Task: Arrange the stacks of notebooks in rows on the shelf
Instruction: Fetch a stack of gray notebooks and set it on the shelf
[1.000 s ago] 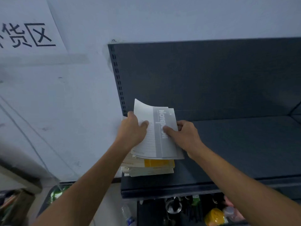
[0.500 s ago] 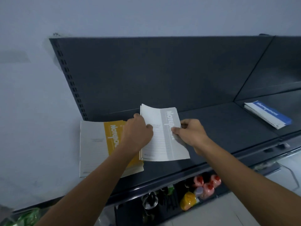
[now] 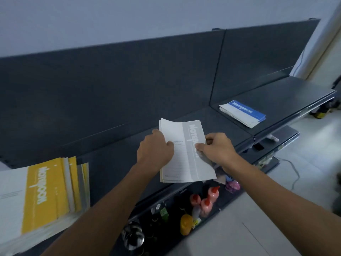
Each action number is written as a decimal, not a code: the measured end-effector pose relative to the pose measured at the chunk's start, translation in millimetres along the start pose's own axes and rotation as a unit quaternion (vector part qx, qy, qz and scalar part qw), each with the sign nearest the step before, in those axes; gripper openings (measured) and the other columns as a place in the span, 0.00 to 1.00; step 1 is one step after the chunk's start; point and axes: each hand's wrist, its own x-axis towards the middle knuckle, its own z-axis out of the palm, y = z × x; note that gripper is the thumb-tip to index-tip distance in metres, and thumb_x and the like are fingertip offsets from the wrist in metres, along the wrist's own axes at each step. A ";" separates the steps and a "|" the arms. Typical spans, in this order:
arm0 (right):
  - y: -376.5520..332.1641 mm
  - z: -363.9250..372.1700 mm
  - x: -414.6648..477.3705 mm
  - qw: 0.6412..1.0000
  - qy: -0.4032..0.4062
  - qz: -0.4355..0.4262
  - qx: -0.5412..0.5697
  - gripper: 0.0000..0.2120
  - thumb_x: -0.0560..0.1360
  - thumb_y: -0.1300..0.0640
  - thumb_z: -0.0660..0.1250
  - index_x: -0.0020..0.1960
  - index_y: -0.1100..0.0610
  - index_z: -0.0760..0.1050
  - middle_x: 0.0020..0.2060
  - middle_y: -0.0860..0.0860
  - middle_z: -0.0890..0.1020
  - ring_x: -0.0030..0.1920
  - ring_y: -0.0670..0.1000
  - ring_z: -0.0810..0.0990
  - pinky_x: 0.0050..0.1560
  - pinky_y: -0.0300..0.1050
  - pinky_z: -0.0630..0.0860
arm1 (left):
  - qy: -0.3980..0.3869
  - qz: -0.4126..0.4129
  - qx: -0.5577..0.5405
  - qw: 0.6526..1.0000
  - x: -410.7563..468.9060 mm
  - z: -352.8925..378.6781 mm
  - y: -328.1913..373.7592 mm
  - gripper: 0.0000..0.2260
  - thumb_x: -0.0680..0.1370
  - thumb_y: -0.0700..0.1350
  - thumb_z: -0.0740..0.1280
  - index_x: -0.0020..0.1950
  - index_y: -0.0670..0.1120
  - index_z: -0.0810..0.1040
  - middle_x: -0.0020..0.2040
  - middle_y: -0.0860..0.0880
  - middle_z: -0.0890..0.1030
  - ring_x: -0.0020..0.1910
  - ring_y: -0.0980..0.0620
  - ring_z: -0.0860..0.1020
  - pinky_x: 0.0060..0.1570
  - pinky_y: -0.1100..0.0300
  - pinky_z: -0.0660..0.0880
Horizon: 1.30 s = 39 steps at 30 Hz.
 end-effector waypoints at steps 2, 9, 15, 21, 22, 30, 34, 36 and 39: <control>19.3 -27.0 10.8 1.000 0.012 0.003 -0.008 0.06 0.71 0.54 0.75 0.38 0.51 0.79 0.36 0.44 0.83 0.39 0.42 0.80 0.37 0.40 0.75 | -0.002 0.013 0.005 1.000 3.4 18.7 30.0 0.12 0.79 0.51 0.64 0.51 0.44 0.68 0.40 0.51 0.69 0.41 0.47 0.71 0.35 0.55 0.65; 70.8 -104.1 39.5 0.999 0.037 0.021 -0.023 0.05 0.73 0.55 0.74 0.46 0.54 0.81 0.40 0.49 0.83 0.45 0.50 0.82 0.50 0.51 0.80 | -0.019 0.044 -0.002 0.999 15.2 71.9 115.9 0.12 0.79 0.51 0.64 0.51 0.44 0.67 0.40 0.51 0.68 0.39 0.49 0.70 0.28 0.58 0.60; 100.3 -148.3 79.6 0.997 0.052 0.044 -0.028 0.06 0.73 0.55 0.73 0.47 0.56 0.82 0.41 0.50 0.84 0.45 0.50 0.82 0.49 0.51 0.81 | -0.066 0.059 -0.006 0.996 47.8 103.7 170.4 0.13 0.78 0.52 0.66 0.54 0.43 0.71 0.47 0.48 0.75 0.44 0.46 0.74 0.38 0.54 0.69; 122.5 -180.8 131.0 0.993 0.097 0.072 -0.016 0.04 0.72 0.56 0.73 0.44 0.56 0.82 0.40 0.49 0.85 0.45 0.51 0.84 0.44 0.47 0.80 | -0.104 0.086 -0.018 0.991 104.1 137.8 216.3 0.13 0.78 0.52 0.66 0.54 0.43 0.72 0.48 0.49 0.76 0.45 0.47 0.76 0.37 0.55 0.69; 126.1 -185.7 138.8 0.991 0.108 0.081 -0.014 0.05 0.71 0.56 0.73 0.44 0.57 0.82 0.41 0.49 0.85 0.45 0.51 0.84 0.46 0.49 0.81 | -0.108 0.092 -0.020 0.990 113.0 143.6 223.7 0.13 0.78 0.52 0.66 0.53 0.44 0.71 0.47 0.49 0.76 0.44 0.47 0.75 0.36 0.55 0.69; 151.1 -227.8 178.9 0.980 0.157 0.120 -0.019 0.10 0.70 0.56 0.72 0.48 0.60 0.82 0.45 0.54 0.86 0.47 0.55 0.84 0.51 0.58 0.82 | -0.130 0.141 -0.026 0.981 153.4 185.2 282.1 0.12 0.78 0.51 0.66 0.50 0.42 0.71 0.46 0.47 0.77 0.43 0.46 0.76 0.33 0.56 0.69; 168.0 -252.2 194.6 0.977 0.169 0.132 -0.023 0.09 0.69 0.55 0.71 0.46 0.59 0.82 0.43 0.53 0.85 0.46 0.55 0.83 0.47 0.55 0.81 | -0.143 0.156 -0.020 0.977 165.6 207.4 311.7 0.12 0.78 0.50 0.66 0.50 0.41 0.72 0.47 0.46 0.78 0.45 0.45 0.78 0.36 0.55 0.72; 177.2 -265.5 204.5 0.976 0.169 0.133 -0.022 0.09 0.69 0.56 0.71 0.46 0.59 0.82 0.43 0.53 0.85 0.46 0.54 0.83 0.47 0.55 0.81 | -0.144 0.160 -0.017 0.977 172.0 218.4 328.3 0.12 0.78 0.50 0.66 0.49 0.41 0.72 0.46 0.46 0.79 0.46 0.45 0.78 0.37 0.55 0.72; 194.0 -288.7 221.9 0.977 0.167 0.131 -0.024 0.09 0.69 0.56 0.70 0.48 0.59 0.83 0.44 0.52 0.86 0.46 0.54 0.84 0.49 0.57 0.83 | -0.145 0.149 -0.013 0.978 179.4 236.6 357.1 0.14 0.77 0.51 0.67 0.52 0.42 0.72 0.49 0.45 0.79 0.48 0.43 0.78 0.42 0.54 0.74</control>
